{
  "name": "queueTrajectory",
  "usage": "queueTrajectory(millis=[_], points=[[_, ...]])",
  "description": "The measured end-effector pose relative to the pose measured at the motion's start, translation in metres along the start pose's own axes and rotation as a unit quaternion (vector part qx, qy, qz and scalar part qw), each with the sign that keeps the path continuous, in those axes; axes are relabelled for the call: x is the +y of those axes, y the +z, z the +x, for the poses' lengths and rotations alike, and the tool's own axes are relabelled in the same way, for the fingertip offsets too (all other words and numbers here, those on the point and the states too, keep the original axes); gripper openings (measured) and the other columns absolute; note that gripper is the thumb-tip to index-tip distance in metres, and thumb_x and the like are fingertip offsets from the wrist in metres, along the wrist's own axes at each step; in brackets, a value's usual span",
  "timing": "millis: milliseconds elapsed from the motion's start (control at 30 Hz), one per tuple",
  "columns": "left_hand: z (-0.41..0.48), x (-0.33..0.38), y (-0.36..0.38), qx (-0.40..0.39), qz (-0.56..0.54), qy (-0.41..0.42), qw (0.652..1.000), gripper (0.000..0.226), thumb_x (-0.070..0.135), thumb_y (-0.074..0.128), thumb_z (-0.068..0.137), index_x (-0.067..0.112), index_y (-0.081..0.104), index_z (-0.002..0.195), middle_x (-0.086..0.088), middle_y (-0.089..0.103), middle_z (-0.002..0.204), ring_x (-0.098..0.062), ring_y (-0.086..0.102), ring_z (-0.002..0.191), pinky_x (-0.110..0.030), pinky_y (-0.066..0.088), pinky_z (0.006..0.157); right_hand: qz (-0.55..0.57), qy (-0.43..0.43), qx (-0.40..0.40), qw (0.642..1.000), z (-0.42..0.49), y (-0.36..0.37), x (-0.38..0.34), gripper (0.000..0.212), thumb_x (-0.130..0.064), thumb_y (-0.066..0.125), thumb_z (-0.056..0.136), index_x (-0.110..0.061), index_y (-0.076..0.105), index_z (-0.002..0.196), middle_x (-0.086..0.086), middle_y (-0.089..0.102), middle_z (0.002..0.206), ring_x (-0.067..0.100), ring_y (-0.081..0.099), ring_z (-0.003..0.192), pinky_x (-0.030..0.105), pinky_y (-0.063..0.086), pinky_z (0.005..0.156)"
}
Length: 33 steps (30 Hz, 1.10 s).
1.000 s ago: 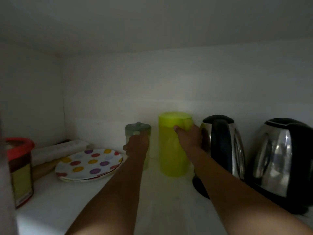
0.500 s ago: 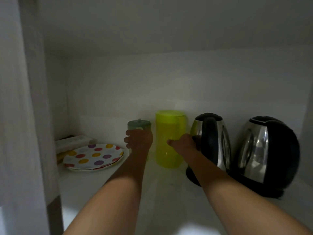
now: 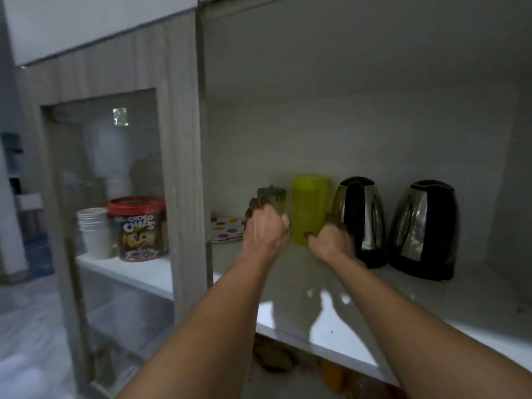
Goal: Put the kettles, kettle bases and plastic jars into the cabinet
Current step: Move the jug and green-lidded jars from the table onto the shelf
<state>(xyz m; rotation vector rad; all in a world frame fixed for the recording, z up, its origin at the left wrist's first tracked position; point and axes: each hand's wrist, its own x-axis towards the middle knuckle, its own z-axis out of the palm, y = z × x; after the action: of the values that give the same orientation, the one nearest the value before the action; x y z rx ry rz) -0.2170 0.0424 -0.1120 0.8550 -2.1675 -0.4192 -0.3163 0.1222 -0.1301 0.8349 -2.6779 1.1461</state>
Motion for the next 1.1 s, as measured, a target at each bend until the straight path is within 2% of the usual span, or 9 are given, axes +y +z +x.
queueTrajectory(millis=[67, 133, 200, 267, 433, 633, 767, 900, 1100], points=[[-0.030, -0.005, -0.026, 0.018, 0.015, 0.023, 0.999, 0.055, 0.037, 0.047, 0.097, 0.001, 0.037, 0.137, -0.020, 0.039, 0.140, -0.038, 0.042, 0.129, -0.044, 0.035, 0.106, 0.015, -0.008, 0.003, 1.000, -0.035, -0.006, -0.010, 0.058, -0.041, 0.060, 0.092, -0.014, 0.040, 0.140, 0.020, 0.046, 0.143, 0.041, 0.044, 0.134, 0.047, 0.040, 0.108], [-0.057, -0.015, -0.050, 0.040, 0.036, 0.050, 0.997, 0.061, 0.037, 0.046, 0.097, 0.002, 0.030, 0.145, -0.021, 0.030, 0.151, -0.035, 0.030, 0.140, -0.041, 0.026, 0.115, 0.021, -0.027, -0.002, 0.999, -0.068, -0.006, -0.021, 0.059, -0.041, 0.057, 0.094, -0.015, 0.036, 0.144, 0.018, 0.039, 0.148, 0.040, 0.037, 0.139, 0.047, 0.034, 0.110], [-0.088, -0.033, -0.080, 0.042, 0.064, 0.050, 0.996, 0.067, 0.038, 0.044, 0.098, 0.004, 0.021, 0.151, -0.021, 0.018, 0.159, -0.033, 0.017, 0.148, -0.041, 0.017, 0.121, 0.024, -0.046, -0.024, 0.998, -0.105, -0.004, -0.038, 0.063, -0.040, 0.056, 0.095, -0.018, 0.031, 0.149, 0.015, 0.033, 0.154, 0.040, 0.034, 0.141, 0.048, 0.033, 0.111], [-0.118, -0.056, -0.113, 0.042, 0.103, 0.035, 0.993, 0.070, 0.040, 0.043, 0.098, 0.006, 0.017, 0.153, -0.021, 0.014, 0.161, -0.033, 0.013, 0.149, -0.044, 0.016, 0.122, 0.032, -0.061, -0.057, 0.996, -0.143, 0.002, -0.056, 0.065, -0.040, 0.056, 0.095, -0.021, 0.029, 0.151, 0.014, 0.031, 0.156, 0.041, 0.034, 0.140, 0.049, 0.035, 0.111], [-0.190, -0.122, -0.205, 0.059, 0.171, -0.045, 0.982, 0.071, 0.041, 0.044, 0.097, 0.008, 0.015, 0.154, -0.021, 0.013, 0.161, -0.036, 0.014, 0.148, -0.049, 0.016, 0.120, 0.046, -0.117, -0.112, 0.986, -0.228, 0.030, -0.124, 0.064, -0.044, 0.057, 0.092, -0.023, 0.033, 0.147, 0.013, 0.037, 0.151, 0.040, 0.041, 0.135, 0.051, 0.039, 0.108], [-0.300, -0.232, -0.348, 0.083, 0.240, -0.148, 0.956, 0.069, 0.043, 0.041, 0.098, 0.010, 0.015, 0.154, -0.019, 0.012, 0.162, -0.034, 0.012, 0.149, -0.053, 0.017, 0.119, 0.076, -0.202, -0.198, 0.956, -0.375, 0.089, -0.237, 0.061, -0.041, 0.057, 0.094, -0.020, 0.035, 0.146, 0.017, 0.037, 0.151, 0.041, 0.040, 0.136, 0.051, 0.037, 0.110], [-0.403, -0.317, -0.451, 0.089, 0.288, -0.262, 0.917, 0.070, 0.043, 0.042, 0.098, 0.010, 0.016, 0.154, -0.018, 0.013, 0.162, -0.035, 0.016, 0.148, -0.052, 0.022, 0.117, 0.074, -0.262, -0.293, 0.917, -0.512, 0.144, -0.307, 0.067, -0.043, 0.054, 0.095, -0.022, 0.027, 0.152, 0.014, 0.030, 0.156, 0.040, 0.037, 0.139, 0.052, 0.037, 0.111], [-0.502, -0.378, -0.540, 0.087, 0.328, -0.373, 0.863, 0.070, 0.045, 0.042, 0.098, 0.009, 0.017, 0.152, -0.018, 0.015, 0.160, -0.038, 0.021, 0.144, -0.051, 0.025, 0.114, 0.071, -0.304, -0.378, 0.872, -0.637, 0.184, -0.360, 0.065, -0.045, 0.053, 0.095, -0.023, 0.027, 0.151, 0.012, 0.027, 0.157, 0.041, 0.037, 0.137, 0.052, 0.038, 0.108], [-0.589, -0.440, -0.610, 0.105, 0.324, -0.458, 0.821, 0.064, 0.043, 0.045, 0.097, 0.010, 0.024, 0.147, -0.016, 0.025, 0.153, -0.037, 0.030, 0.138, -0.049, 0.030, 0.110, 0.052, -0.352, -0.446, 0.821, -0.756, 0.221, -0.421, 0.061, -0.040, 0.056, 0.090, -0.025, 0.033, 0.145, 0.009, 0.034, 0.151, 0.042, 0.043, 0.131, 0.051, 0.041, 0.104]])
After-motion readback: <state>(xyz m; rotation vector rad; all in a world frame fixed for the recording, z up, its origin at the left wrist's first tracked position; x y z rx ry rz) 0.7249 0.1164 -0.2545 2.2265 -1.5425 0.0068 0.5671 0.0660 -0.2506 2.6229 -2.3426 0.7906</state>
